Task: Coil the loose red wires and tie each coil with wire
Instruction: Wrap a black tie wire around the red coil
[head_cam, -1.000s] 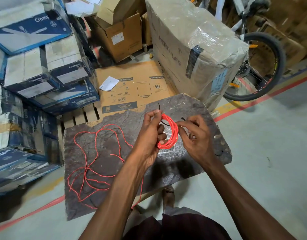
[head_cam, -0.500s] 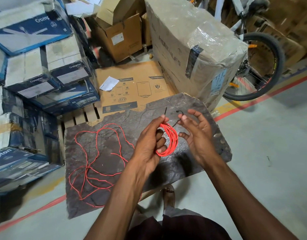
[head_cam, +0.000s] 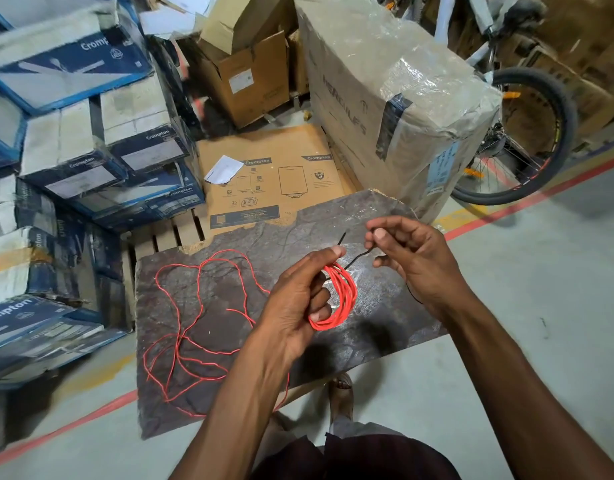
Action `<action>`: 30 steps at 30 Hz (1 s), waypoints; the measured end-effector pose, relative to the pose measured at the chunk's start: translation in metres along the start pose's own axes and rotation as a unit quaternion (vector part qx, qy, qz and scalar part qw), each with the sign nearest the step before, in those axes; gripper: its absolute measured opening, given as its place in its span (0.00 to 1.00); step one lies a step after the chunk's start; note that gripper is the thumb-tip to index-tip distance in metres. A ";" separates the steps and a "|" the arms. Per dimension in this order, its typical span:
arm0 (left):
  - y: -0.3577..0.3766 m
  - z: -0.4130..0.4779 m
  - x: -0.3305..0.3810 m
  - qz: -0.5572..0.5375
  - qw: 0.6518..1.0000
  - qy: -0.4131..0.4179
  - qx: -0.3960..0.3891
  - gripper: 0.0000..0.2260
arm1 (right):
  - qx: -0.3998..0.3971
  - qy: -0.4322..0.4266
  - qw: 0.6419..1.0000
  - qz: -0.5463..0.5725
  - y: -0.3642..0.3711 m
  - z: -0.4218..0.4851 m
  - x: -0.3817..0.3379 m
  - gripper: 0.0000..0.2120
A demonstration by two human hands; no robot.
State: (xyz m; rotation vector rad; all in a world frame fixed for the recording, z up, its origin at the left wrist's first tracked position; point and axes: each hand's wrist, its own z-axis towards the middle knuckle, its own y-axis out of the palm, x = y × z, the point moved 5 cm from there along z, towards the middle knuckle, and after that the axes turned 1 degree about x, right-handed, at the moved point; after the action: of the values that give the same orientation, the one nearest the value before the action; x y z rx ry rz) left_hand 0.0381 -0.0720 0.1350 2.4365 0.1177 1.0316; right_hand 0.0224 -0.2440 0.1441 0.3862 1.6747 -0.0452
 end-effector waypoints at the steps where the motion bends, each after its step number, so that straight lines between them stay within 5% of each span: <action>1: 0.001 -0.001 0.001 0.010 1.000 0.007 0.003 0.11 | 0.004 -0.009 1.000 0.003 0.002 -0.001 -0.001 0.08; 3: 0.002 -0.002 0.006 0.035 0.999 0.021 0.018 0.15 | 0.018 -0.024 0.999 0.021 0.007 -0.002 -0.003 0.08; 6: 0.008 -0.005 0.014 0.100 0.994 0.041 0.023 0.05 | 0.033 -0.036 0.998 0.050 0.013 -0.003 -0.003 0.09; 10: 0.010 -0.007 0.025 0.159 0.985 0.057 0.045 0.14 | 0.044 -0.046 0.996 0.067 0.016 -0.002 -0.008 0.10; 30: 0.020 -0.019 0.048 0.197 0.977 0.080 0.036 0.14 | 0.030 -0.031 0.989 0.139 0.030 -0.001 -0.017 0.07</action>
State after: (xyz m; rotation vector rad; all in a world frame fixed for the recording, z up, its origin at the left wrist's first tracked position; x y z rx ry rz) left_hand 0.0568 -0.0695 0.1875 2.4958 -0.2926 1.4146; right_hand 0.0312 -0.2196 0.1664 0.6549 1.5473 0.0991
